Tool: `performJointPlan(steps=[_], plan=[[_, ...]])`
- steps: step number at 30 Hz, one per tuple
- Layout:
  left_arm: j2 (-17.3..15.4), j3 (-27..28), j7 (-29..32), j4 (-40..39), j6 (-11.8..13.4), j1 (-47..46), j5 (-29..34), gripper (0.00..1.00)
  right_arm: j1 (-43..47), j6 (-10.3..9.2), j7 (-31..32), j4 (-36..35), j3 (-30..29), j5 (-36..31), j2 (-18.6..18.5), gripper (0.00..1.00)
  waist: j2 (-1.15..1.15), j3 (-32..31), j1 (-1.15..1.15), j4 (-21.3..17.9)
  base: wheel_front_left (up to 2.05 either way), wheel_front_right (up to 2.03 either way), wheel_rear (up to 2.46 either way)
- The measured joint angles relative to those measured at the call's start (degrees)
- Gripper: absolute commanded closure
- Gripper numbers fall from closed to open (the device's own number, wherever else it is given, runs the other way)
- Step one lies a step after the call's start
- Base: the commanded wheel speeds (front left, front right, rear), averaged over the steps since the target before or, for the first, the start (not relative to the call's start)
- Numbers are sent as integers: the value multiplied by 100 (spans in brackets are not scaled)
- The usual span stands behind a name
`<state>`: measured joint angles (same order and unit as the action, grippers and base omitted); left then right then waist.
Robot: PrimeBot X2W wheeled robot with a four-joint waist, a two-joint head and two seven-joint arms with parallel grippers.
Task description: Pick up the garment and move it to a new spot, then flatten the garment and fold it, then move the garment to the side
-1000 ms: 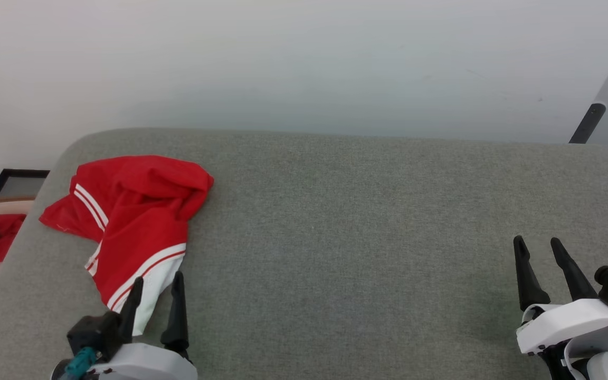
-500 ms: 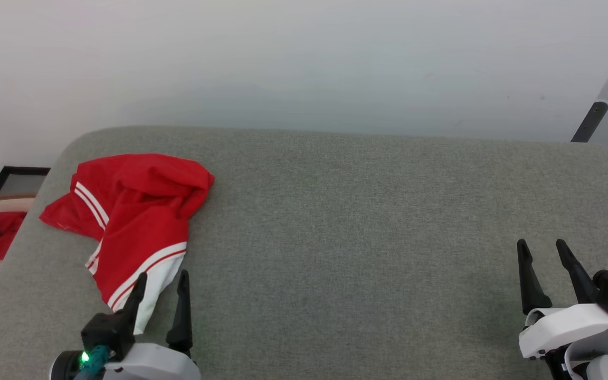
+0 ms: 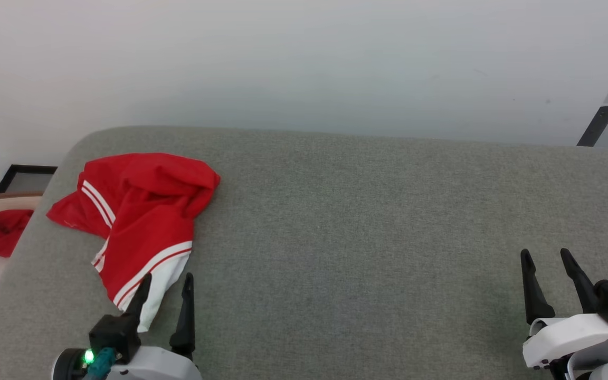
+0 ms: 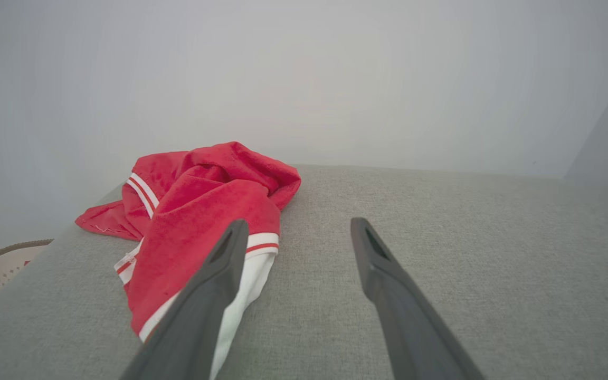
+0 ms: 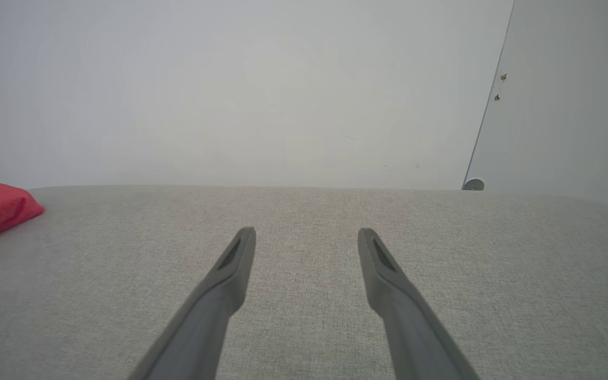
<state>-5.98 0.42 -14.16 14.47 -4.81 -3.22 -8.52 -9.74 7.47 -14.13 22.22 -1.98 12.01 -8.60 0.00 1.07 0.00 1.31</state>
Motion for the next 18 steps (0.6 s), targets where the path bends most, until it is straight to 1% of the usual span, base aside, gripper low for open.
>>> performJointPlan(steps=[10, 18], plan=[[38, 118, -97, -22, -125, 1, 301, 0, 81, 0, -83, -80, -53, -156, 14, 0, 0, -43, 0, 35, 0, 0, 0], [98, 220, -98, 102, -200, 5, 118, 0, 81, 0, -83, -90, -64, 8, 44, 0, 0, -63, 0, 14, 0, 0, 0]])
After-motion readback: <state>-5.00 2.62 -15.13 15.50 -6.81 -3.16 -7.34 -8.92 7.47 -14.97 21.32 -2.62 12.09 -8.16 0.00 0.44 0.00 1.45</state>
